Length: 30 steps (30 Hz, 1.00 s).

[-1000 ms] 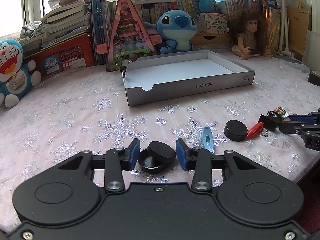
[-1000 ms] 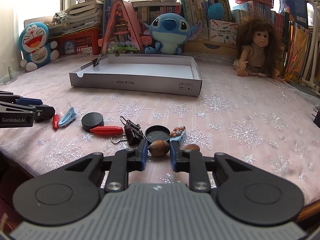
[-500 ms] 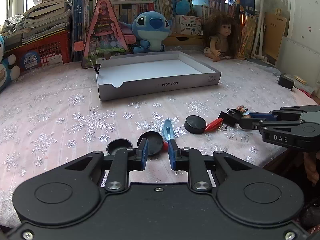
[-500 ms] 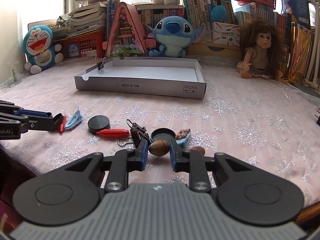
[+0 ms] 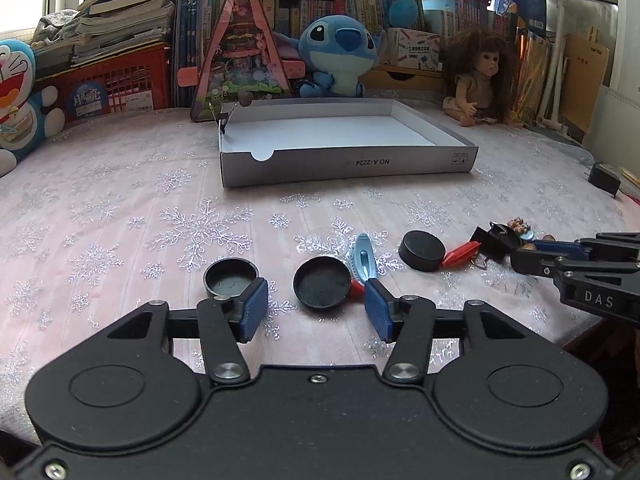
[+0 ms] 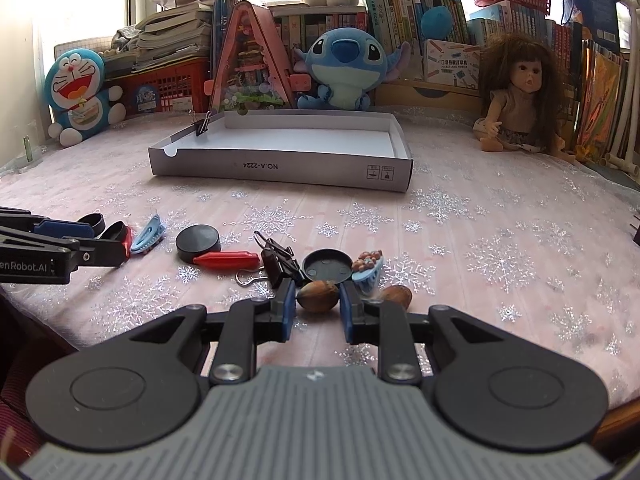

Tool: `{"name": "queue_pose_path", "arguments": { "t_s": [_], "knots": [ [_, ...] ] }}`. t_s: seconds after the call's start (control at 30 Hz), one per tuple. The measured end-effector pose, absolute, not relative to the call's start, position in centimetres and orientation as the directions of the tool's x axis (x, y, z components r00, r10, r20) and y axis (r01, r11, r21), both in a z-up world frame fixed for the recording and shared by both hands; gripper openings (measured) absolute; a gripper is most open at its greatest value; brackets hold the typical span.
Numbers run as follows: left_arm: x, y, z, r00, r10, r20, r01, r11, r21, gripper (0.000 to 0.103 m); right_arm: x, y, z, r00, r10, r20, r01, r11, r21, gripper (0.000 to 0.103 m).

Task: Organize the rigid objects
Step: 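Grasp and lift the black lid with the left tool while the right tool grasps the hazelnut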

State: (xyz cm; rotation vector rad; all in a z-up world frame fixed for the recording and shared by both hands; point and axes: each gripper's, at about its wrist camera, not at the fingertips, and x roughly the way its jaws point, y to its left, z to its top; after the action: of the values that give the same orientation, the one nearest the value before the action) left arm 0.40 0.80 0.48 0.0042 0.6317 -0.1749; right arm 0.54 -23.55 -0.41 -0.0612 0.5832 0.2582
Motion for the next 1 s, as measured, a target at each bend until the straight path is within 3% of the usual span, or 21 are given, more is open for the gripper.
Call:
{"name": "queue_pose_path", "arguments": {
  "t_s": [0.37, 0.83, 1.0],
  "knots": [
    [1.1, 0.5, 0.3, 0.792, -0.182, -0.582, 0.169, 0.983, -0.077, 0.030, 0.6, -23.5, -0.4, 0.806, 0.224, -0.549, -0.256, 0.967, 0.019, 0.029],
    [2.1, 1.2, 2.5, 0.842, -0.138, -0.522, 0.143, 0.989, -0.031, 0.030, 1.3, -23.7, 0.5, 0.824, 0.200, -0.530, -0.228, 0.974, 0.012, 0.029],
    [4.1, 2.3, 3.9, 0.860, -0.118, -0.496, 0.096, 0.993, -0.070, 0.030, 2.5, -24.2, 1.5, 0.840, 0.181, -0.512, -0.199, 0.980, 0.020, 0.029]
  ]
}}
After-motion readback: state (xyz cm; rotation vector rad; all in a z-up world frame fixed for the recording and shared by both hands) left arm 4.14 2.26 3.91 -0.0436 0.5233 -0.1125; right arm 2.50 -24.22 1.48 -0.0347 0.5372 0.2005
